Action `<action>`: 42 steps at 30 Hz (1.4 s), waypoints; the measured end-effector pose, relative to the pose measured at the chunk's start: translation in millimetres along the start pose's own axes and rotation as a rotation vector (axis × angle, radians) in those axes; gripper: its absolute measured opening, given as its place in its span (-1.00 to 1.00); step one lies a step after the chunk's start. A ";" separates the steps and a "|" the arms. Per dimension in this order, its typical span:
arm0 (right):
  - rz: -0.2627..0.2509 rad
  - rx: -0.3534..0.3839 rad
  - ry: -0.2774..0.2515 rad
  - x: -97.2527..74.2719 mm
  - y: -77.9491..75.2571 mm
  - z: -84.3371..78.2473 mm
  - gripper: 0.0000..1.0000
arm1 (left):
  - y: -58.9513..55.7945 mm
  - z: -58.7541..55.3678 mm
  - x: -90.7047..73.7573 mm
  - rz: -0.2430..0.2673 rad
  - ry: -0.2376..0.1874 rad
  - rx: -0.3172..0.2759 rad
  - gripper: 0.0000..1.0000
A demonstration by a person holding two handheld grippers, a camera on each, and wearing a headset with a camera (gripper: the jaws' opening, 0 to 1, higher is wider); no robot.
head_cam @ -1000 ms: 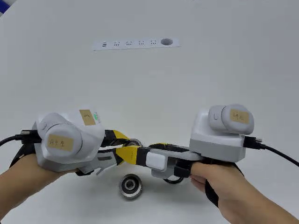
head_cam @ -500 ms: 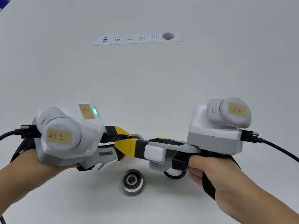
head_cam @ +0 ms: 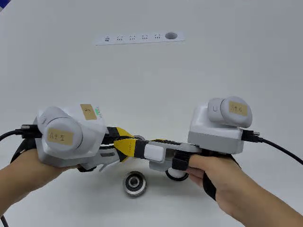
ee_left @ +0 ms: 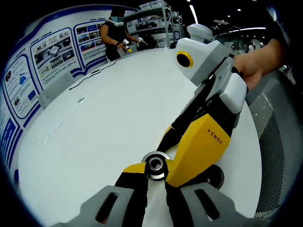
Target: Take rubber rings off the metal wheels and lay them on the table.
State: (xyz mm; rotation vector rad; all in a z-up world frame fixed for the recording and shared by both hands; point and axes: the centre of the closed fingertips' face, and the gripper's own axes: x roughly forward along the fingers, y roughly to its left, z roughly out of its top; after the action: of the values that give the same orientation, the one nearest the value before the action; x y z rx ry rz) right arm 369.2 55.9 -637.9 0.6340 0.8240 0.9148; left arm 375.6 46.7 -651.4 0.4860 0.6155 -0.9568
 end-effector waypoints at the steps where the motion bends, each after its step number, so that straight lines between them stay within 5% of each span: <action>1: 0.000 0.001 0.001 -0.4 -0.1 -0.4 0.19 | 0.0 0.0 0.0 -0.001 0.000 0.001 -0.73; 25: 0.010 0.118 -0.046 -9.5 -6.6 -0.8 -0.18 | 0.2 0.3 -0.5 -0.001 -0.005 -0.006 -0.73; 31: -0.044 0.211 -0.067 -10.0 -22.6 2.9 -0.53 | -0.1 0.3 -0.7 -0.001 -0.006 -0.009 -0.73; 42: -0.085 0.201 -0.039 -9.5 -32.7 -0.3 -0.84 | 0.1 0.0 -0.8 0.000 -0.008 -0.014 -0.73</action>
State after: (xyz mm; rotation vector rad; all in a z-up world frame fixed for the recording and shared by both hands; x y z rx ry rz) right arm 379.5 32.3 -660.1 0.7827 0.9082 0.7460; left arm 375.3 47.3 -650.9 0.4694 0.6143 -0.9538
